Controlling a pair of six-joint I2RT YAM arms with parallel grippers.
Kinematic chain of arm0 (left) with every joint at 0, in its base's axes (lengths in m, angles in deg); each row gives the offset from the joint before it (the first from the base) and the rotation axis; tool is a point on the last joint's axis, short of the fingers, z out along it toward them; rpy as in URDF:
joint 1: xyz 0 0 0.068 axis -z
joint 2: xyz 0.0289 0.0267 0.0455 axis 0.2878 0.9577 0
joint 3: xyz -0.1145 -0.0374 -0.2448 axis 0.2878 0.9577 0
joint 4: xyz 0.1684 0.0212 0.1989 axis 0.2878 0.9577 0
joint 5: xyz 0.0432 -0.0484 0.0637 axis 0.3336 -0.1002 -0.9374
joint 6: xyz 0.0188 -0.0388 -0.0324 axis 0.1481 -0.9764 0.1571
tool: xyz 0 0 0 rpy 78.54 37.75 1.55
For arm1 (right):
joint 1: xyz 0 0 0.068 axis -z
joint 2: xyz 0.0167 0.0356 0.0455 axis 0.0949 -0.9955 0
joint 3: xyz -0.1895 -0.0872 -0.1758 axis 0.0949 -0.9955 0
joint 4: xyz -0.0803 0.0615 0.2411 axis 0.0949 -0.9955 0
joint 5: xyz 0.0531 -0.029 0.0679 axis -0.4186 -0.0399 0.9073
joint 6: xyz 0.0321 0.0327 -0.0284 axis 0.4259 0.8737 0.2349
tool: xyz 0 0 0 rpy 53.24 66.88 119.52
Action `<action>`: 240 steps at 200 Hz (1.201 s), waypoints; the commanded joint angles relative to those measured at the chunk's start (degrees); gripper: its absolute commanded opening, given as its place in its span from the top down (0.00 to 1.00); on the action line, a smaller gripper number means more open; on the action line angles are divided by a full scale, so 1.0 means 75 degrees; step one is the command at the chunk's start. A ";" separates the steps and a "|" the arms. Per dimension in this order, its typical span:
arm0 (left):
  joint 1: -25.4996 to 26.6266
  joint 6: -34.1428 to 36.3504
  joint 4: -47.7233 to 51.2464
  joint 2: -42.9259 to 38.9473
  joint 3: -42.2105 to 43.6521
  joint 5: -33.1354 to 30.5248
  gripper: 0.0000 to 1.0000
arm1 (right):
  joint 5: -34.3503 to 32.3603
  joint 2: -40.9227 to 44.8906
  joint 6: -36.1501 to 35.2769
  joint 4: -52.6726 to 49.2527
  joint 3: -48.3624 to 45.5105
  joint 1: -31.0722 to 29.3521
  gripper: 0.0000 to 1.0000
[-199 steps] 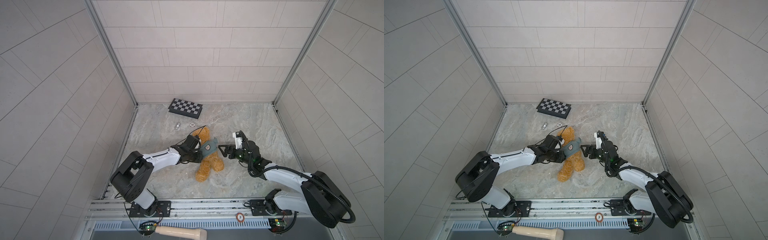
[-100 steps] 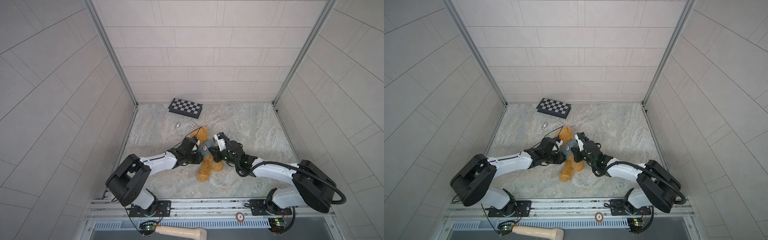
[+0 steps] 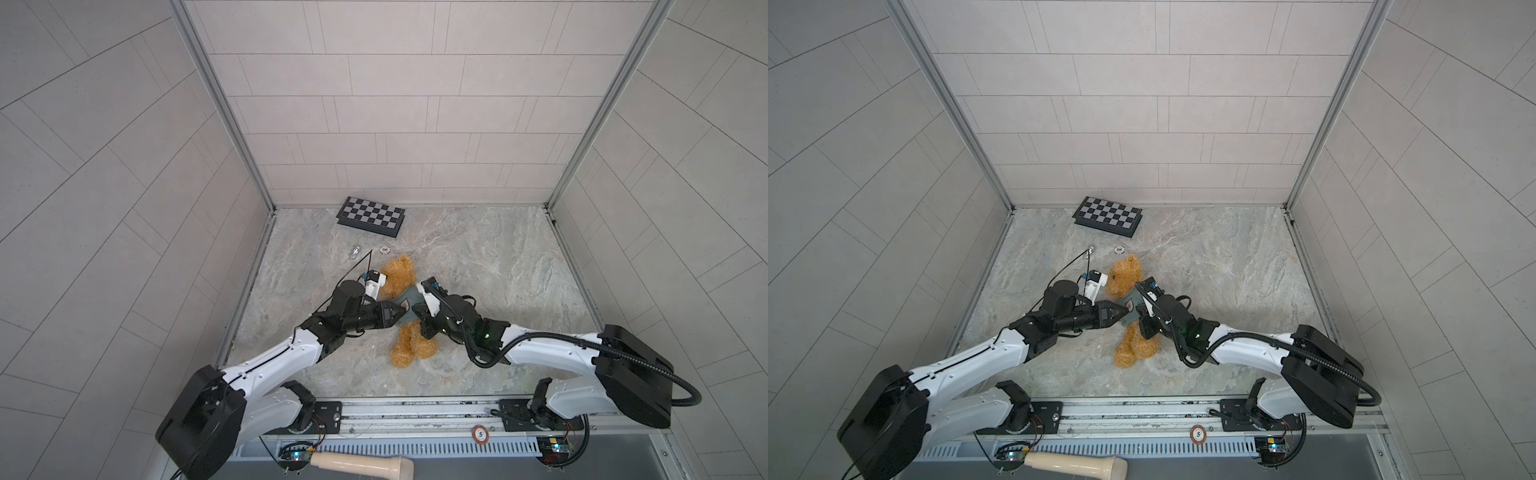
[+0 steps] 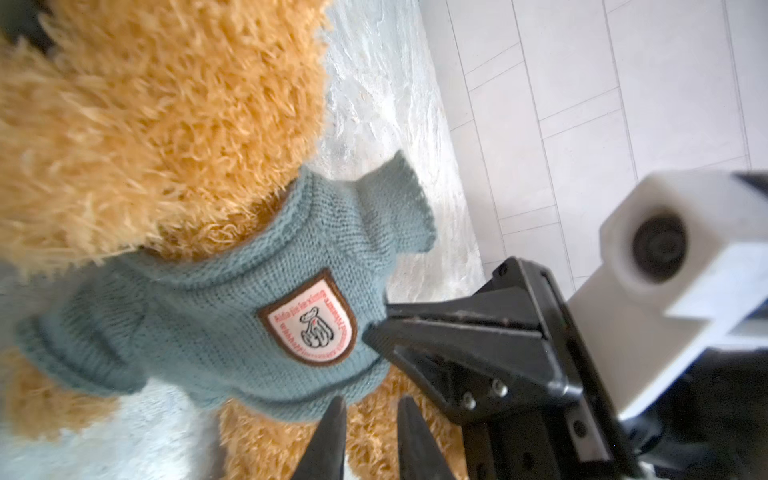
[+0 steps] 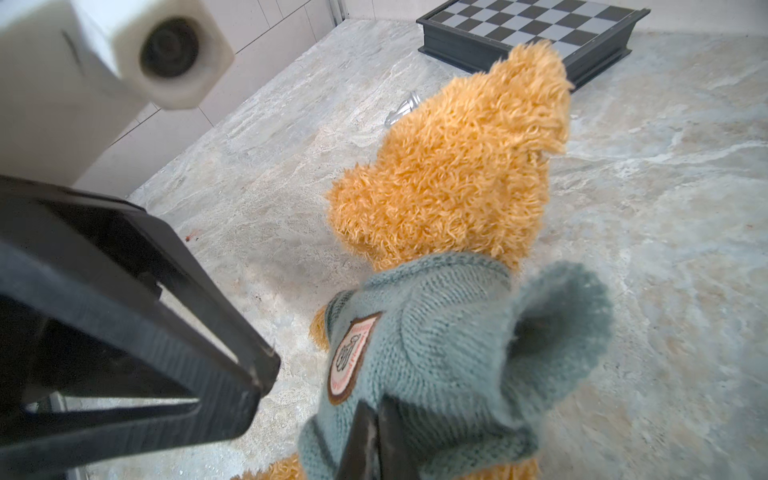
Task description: Dress the teddy bear
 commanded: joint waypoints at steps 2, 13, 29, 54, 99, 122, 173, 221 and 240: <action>0.0108 -0.0684 -0.0858 0.0543 0.0224 -0.0023 0.78 | 0.0093 0.0228 0.0279 0.0080 -0.0261 -0.0130 0.92; 0.0152 -0.0684 -0.1163 0.0828 0.0245 -0.0181 0.78 | 0.0096 0.0238 0.0289 0.0130 -0.0250 -0.0244 0.87; 0.0118 -0.0616 -0.1562 0.1263 0.0199 -0.0355 0.78 | 0.0227 0.0135 0.0441 0.0262 -0.0265 -0.0337 0.85; 0.0117 -0.0183 -0.1374 0.1929 -0.0066 -0.0522 0.85 | 0.0678 0.0352 0.0764 0.1125 -0.0659 -0.0446 0.80; 0.0083 0.1160 0.0367 0.2227 -0.0424 -0.1231 1.00 | -0.0291 0.2560 -0.0002 -0.1837 -0.0197 0.0399 0.52; 0.0035 0.1307 0.0371 0.2520 -0.0599 -0.1092 1.00 | 0.0659 0.2493 -0.0342 -0.2717 0.0204 0.1811 0.45; 0.0035 0.1595 0.0630 0.2922 -0.0787 -0.1146 1.00 | 0.2872 0.0746 -0.0831 -0.2064 0.0907 0.3289 0.48; 0.0024 0.1874 0.0897 0.3048 -0.1031 -0.1238 1.00 | 0.4615 -0.0543 -0.0686 -0.0305 0.0903 0.3316 0.32; 0.0006 0.1897 0.0857 0.3142 -0.1048 -0.1174 1.00 | 0.4825 -0.0963 -0.0677 -0.0138 0.0971 0.3340 0.52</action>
